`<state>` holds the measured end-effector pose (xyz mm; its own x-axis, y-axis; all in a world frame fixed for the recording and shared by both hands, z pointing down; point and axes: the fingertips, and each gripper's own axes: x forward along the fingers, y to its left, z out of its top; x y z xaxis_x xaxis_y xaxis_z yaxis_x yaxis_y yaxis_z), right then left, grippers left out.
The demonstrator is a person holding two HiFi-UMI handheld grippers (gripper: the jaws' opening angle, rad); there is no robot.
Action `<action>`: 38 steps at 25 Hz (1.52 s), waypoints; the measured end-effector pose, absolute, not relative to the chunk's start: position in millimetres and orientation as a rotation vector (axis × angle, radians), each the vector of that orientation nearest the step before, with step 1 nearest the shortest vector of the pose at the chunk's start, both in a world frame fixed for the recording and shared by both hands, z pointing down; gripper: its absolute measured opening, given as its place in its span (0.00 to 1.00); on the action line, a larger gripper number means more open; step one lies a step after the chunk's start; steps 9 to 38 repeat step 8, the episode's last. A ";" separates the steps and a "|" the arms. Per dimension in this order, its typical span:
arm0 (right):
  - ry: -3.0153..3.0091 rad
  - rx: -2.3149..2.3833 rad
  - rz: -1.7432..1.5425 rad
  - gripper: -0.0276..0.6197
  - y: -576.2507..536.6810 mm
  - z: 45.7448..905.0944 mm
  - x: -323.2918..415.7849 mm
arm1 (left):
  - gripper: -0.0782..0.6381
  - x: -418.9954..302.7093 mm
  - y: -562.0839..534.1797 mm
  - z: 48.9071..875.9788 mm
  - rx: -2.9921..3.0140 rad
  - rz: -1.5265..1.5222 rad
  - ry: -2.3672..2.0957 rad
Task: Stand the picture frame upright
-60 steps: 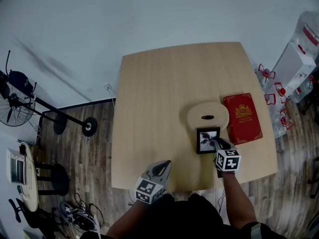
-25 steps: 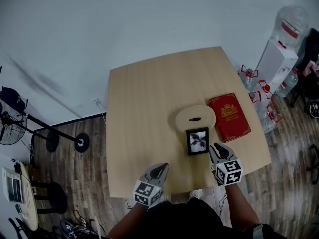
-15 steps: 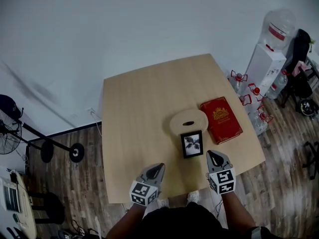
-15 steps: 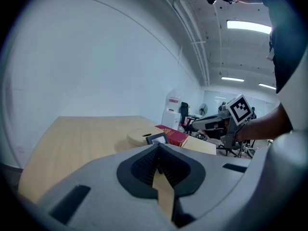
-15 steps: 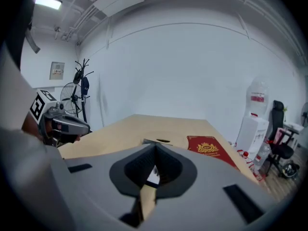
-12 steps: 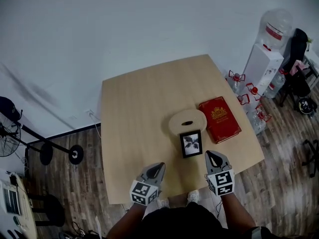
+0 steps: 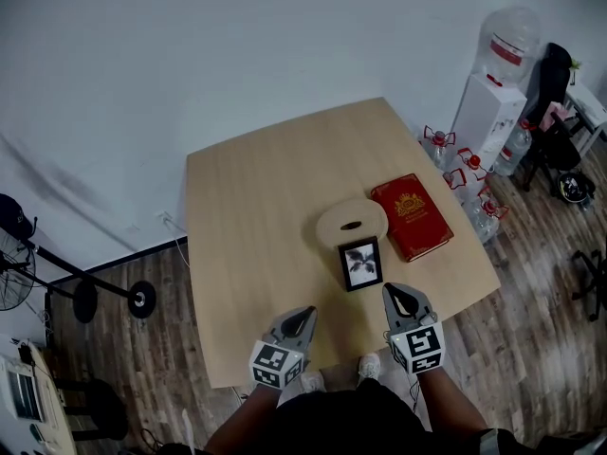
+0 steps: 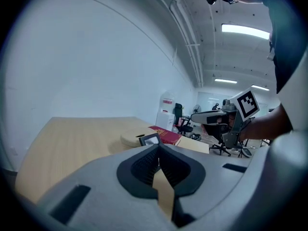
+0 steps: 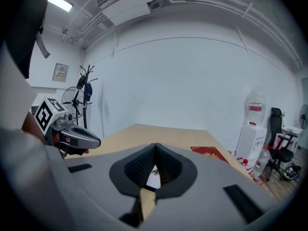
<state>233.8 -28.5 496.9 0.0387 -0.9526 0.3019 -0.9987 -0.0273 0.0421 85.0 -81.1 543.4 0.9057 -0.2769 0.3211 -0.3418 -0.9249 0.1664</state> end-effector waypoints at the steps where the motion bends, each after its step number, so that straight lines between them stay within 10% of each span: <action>1: -1.999 2.081 0.269 0.06 -27.7 496.2 233.4 | 0.11 84.8 -80.3 543.4 2.852 0.435 -0.464; 38: -1.959 2.088 0.264 0.06 -21.4 499.2 229.2 | 0.11 80.4 -75.5 546.7 2.854 0.442 -0.450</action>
